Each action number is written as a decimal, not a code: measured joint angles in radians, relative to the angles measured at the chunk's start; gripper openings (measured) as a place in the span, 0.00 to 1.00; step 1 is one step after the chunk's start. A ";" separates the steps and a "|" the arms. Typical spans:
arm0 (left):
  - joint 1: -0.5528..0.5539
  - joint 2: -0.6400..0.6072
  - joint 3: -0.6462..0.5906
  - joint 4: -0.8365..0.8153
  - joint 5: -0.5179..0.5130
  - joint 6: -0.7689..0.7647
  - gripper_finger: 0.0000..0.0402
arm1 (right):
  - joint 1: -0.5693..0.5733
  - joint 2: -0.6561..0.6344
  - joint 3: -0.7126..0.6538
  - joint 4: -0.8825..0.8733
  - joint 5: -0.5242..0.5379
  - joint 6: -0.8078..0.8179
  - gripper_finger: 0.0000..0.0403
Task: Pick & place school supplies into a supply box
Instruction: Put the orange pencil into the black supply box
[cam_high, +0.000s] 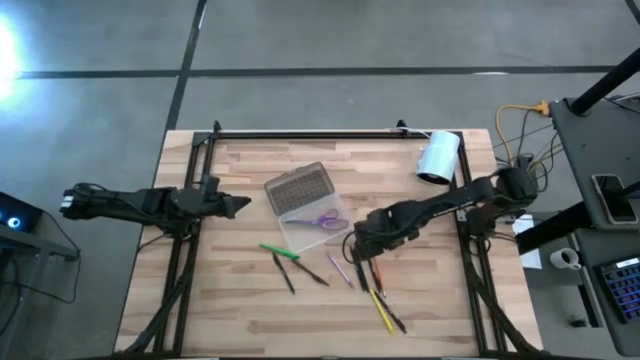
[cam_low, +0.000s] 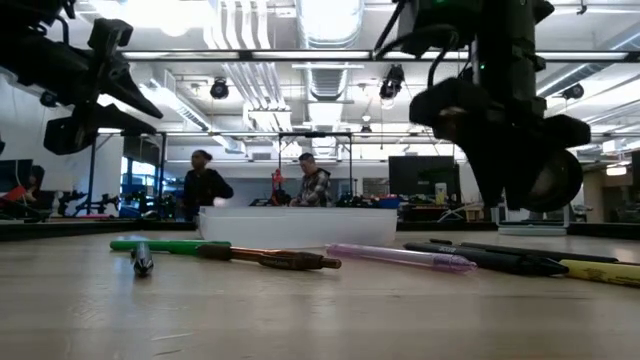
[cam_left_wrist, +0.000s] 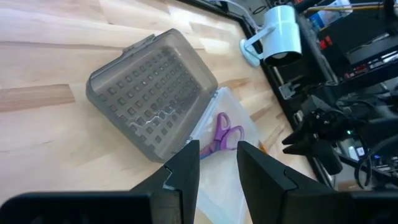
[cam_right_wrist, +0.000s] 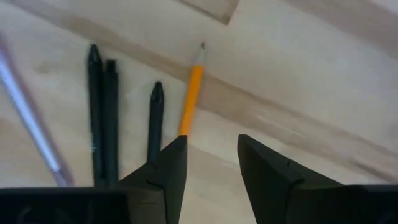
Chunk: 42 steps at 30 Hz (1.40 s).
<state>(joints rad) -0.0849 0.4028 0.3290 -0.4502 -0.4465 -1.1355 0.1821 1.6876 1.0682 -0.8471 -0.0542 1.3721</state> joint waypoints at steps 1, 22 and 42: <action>0.000 0.004 0.000 0.000 0.000 0.000 0.23 | 0.009 0.018 0.012 -0.001 0.000 0.008 0.34; 0.000 0.009 0.000 0.001 0.003 0.000 0.23 | 0.051 0.211 0.116 -0.045 0.008 0.029 0.27; 0.000 0.009 0.000 -0.003 0.003 0.000 0.23 | 0.082 0.175 0.081 0.007 0.153 -0.061 0.03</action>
<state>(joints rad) -0.0849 0.4118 0.3290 -0.4530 -0.4431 -1.1355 0.2639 1.8621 1.1496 -0.8400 0.0992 1.3107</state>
